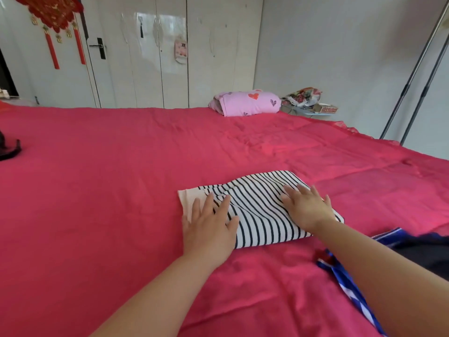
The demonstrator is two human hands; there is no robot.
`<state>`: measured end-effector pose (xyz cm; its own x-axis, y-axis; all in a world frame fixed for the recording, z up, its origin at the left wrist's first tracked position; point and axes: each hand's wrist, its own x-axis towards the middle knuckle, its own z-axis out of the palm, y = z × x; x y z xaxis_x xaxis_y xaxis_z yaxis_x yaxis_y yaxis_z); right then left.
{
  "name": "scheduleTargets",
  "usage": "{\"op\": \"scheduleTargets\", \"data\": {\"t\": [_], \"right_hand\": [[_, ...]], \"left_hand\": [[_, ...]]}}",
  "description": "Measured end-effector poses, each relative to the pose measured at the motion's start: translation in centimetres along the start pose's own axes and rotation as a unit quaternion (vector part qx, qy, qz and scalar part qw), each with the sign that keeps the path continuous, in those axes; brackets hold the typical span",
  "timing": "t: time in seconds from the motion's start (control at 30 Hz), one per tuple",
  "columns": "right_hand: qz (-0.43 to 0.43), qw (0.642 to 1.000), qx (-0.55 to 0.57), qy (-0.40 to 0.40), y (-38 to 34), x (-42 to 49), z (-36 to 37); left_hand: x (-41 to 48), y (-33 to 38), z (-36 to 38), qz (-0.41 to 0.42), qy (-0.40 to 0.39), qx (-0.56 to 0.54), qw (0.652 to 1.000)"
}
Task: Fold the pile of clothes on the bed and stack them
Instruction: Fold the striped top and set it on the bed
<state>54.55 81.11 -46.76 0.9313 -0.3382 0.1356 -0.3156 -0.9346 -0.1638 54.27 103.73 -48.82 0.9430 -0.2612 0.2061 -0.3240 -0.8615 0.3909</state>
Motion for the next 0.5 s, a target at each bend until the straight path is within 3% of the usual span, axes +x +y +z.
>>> {"op": "scheduleTargets", "data": {"t": [0.1, 0.2, 0.37, 0.5], "right_hand": [[0.017, 0.999, -0.011, -0.032, 0.7, -0.5, 2.8], [0.033, 0.999, -0.01, -0.037, 1.2, -0.3, 4.4], [0.052, 0.995, -0.029, -0.081, 0.3, -0.9, 3.5], [0.026, 0.999, 0.018, -0.032, -2.4, -4.5, 1.4]], "left_hand": [[-0.5, -0.8, 2.2, -0.013, -0.059, 0.041, 0.997], [-0.9, -1.6, 3.9, -0.013, -0.065, 0.06, 0.996], [-0.2, -1.6, 2.7, -0.014, -0.149, 0.068, 0.986], [-2.2, -2.0, -0.4, 0.018, -0.074, 0.074, 0.994]]}}
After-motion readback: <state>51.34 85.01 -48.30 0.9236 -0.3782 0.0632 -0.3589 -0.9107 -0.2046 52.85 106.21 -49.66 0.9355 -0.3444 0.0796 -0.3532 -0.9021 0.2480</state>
